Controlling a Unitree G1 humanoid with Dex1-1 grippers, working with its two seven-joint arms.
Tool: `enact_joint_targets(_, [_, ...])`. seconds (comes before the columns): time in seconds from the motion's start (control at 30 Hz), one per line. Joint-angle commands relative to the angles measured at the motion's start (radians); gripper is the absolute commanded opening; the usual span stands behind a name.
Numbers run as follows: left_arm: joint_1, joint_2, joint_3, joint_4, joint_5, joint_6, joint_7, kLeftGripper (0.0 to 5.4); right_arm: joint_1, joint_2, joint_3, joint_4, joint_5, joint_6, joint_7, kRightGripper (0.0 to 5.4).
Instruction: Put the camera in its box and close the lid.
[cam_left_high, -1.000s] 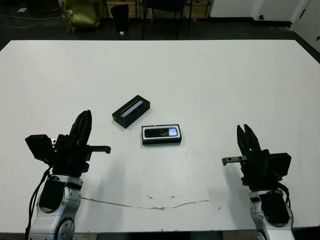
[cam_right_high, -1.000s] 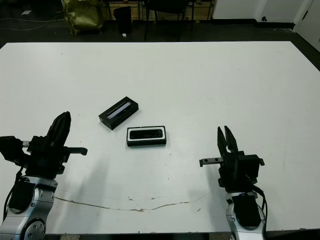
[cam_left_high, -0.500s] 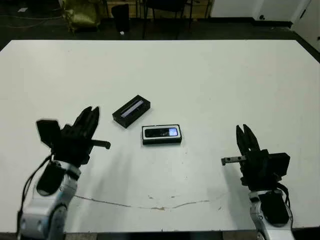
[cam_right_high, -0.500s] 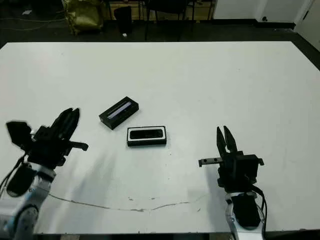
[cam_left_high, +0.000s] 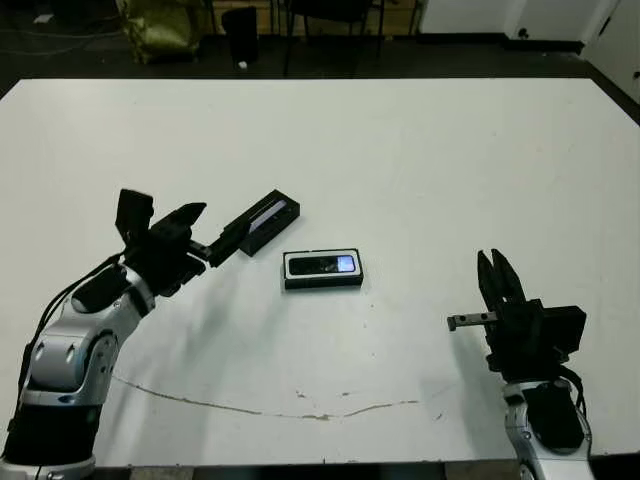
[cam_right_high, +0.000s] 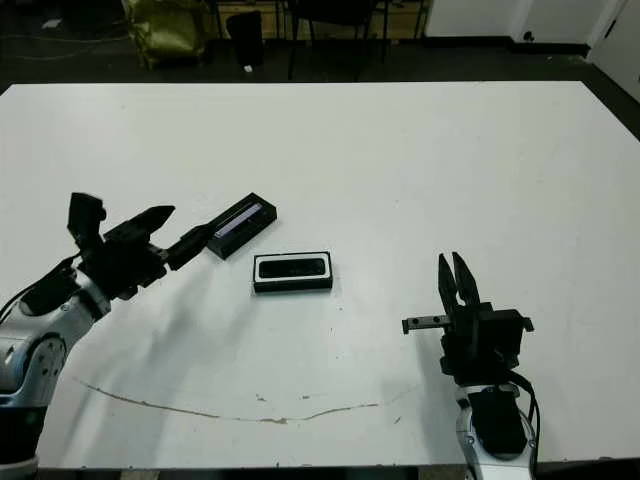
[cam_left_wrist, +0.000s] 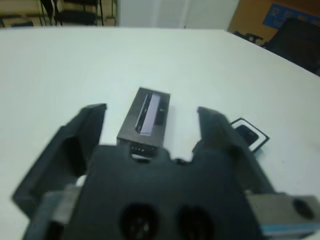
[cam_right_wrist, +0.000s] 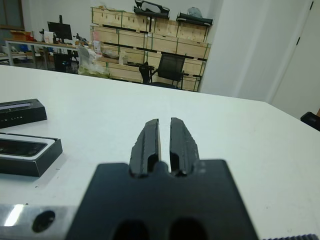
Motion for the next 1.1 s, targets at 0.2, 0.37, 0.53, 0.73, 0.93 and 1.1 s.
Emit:
enact_joint_targets(0.2, [-0.007,-0.052,-0.001,0.079,0.029,-0.009,0.051,5.37,0.022,-0.005,0.005,-0.003,0.010,0.028,0.003,0.00])
enact_joint_targets(0.37, [-0.008,-0.079,-0.008,0.124,0.086,-0.064,0.100,5.37,0.033,-0.003,0.017,-0.019,0.011,0.051,0.002,0.00])
enact_joint_targets(0.53, [-0.009,-0.077,-0.030,0.145,0.142,-0.115,0.102,5.37,0.044,-0.006,0.027,-0.031,0.014,0.064,0.005,0.00])
enact_joint_targets(0.73, [-0.027,-0.072,-0.051,0.179,0.174,-0.144,0.090,5.37,0.048,-0.004,0.031,-0.017,0.019,0.051,0.006,0.00])
enact_joint_targets(0.93, [-0.050,-0.049,-0.087,0.208,0.231,-0.194,0.056,5.37,0.053,-0.001,0.035,-0.033,0.026,0.071,0.004,0.00])
enact_joint_targets(1.1, [-0.083,-0.045,-0.092,0.238,0.238,-0.192,0.018,5.37,0.057,0.005,0.037,-0.035,0.026,0.077,-0.004,0.00])
